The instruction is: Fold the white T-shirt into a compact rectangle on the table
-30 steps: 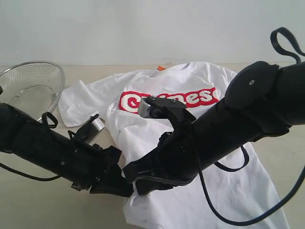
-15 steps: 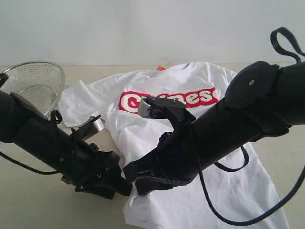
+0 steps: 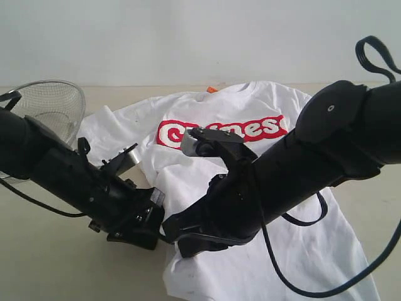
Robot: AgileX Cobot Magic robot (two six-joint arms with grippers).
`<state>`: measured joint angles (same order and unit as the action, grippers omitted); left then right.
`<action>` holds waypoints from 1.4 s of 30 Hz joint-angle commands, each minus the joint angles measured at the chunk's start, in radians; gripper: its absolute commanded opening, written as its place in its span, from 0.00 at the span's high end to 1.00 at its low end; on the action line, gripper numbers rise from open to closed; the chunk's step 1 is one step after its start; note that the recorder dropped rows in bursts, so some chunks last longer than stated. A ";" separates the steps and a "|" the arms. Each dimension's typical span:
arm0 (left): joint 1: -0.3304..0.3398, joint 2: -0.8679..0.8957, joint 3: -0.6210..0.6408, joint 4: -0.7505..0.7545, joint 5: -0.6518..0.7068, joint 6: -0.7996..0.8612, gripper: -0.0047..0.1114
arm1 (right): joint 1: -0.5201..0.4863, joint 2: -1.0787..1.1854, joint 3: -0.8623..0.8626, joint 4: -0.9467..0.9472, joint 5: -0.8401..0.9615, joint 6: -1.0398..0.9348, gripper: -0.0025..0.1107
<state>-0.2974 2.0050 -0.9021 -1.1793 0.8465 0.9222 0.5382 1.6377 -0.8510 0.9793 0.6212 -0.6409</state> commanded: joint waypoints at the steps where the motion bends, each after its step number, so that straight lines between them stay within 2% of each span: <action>1: -0.005 0.037 -0.006 0.006 0.040 -0.010 0.47 | 0.001 -0.013 0.002 0.006 0.001 -0.009 0.98; 9: -0.003 0.046 -0.017 0.078 0.282 -0.003 0.47 | 0.001 -0.013 0.002 0.006 -0.011 -0.009 0.98; 19: -0.003 0.046 -0.017 0.083 0.375 -0.074 0.47 | 0.001 -0.013 0.002 0.008 -0.046 -0.005 0.98; 21: -0.003 0.046 -0.017 0.103 0.375 -0.090 0.47 | 0.001 -0.013 0.002 0.010 -0.056 -0.005 0.98; 25: -0.003 0.046 -0.003 0.235 0.375 -0.138 0.47 | 0.001 -0.013 0.002 0.010 -0.069 -0.005 0.98; 27: -0.003 0.034 0.042 0.216 0.345 -0.138 0.47 | 0.001 -0.013 0.002 0.010 -0.069 -0.005 0.98; 30: -0.003 -0.043 0.153 0.148 0.201 -0.095 0.52 | 0.001 -0.013 0.002 0.010 -0.076 -0.005 0.98; 33: -0.003 -0.170 0.251 0.001 0.135 0.032 0.62 | 0.001 -0.011 0.002 0.010 -0.083 -0.005 0.98; 36: -0.014 -0.305 0.283 -0.174 0.109 0.238 0.64 | 0.001 -0.011 0.002 0.010 -0.093 -0.005 0.98; 42: -0.094 -0.453 0.291 -0.046 -0.069 0.191 0.64 | 0.001 -0.011 0.002 0.010 -0.102 -0.005 0.98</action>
<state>-0.3536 1.5985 -0.6219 -1.2711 0.8387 1.1355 0.5382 1.6377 -0.8510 0.9826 0.5278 -0.6437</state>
